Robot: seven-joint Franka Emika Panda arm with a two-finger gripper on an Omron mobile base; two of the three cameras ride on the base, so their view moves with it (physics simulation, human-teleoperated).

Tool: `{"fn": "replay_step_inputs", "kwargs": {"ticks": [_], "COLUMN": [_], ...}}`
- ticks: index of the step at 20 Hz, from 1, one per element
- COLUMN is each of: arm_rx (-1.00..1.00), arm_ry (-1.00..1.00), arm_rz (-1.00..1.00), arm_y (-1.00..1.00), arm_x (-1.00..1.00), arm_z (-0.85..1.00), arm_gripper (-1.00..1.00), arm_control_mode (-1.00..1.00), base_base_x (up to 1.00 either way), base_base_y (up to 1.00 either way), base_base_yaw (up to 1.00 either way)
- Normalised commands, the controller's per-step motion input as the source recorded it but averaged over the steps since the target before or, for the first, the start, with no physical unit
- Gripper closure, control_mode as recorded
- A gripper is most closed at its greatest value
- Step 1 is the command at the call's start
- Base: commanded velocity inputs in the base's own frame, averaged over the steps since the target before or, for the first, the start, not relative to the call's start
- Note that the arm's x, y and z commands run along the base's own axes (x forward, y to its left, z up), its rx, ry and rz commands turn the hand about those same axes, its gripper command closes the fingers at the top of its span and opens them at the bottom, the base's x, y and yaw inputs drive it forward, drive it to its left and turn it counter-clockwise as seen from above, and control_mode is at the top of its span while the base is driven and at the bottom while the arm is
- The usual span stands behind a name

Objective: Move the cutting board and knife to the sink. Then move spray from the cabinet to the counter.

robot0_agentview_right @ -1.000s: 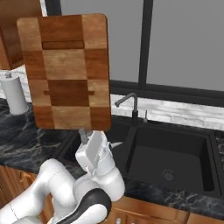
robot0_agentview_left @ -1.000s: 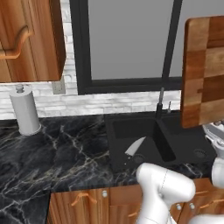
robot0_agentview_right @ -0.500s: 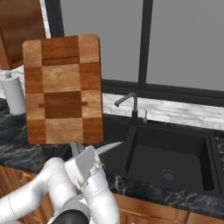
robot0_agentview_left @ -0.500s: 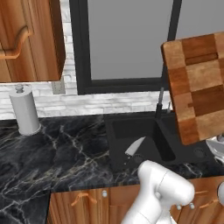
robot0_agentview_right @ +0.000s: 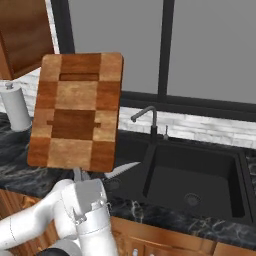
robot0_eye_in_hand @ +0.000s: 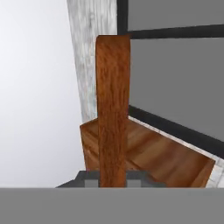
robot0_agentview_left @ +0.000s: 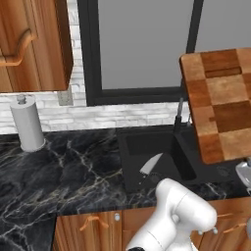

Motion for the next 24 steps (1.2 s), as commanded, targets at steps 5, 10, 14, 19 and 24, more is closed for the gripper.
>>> {"fn": "replay_step_inputs", "kwargs": {"ticks": [5,10,14,19,24], "arm_rx": [0.00,0.00,0.00,0.00,0.00], "arm_ry": [0.48,0.41,0.27,0.22,0.29], "arm_rz": [-0.07,0.00,0.00,0.00,0.00], "arm_y": [0.02,0.04,0.00,0.05,0.05], "arm_x": [-0.02,-0.07,-0.13,-0.20,-0.15], "arm_z": [-0.01,0.00,0.00,0.00,0.00], "arm_gripper": [1.00,1.00,1.00,1.00,1.00], "arm_control_mode": [-1.00,-1.00,-1.00,-1.00,-1.00], "base_base_x": [0.00,0.00,0.00,0.00,0.00], "base_base_y": [0.00,0.00,0.00,0.00,0.00], "base_base_yaw": [0.00,0.00,0.00,0.00,0.00]}}
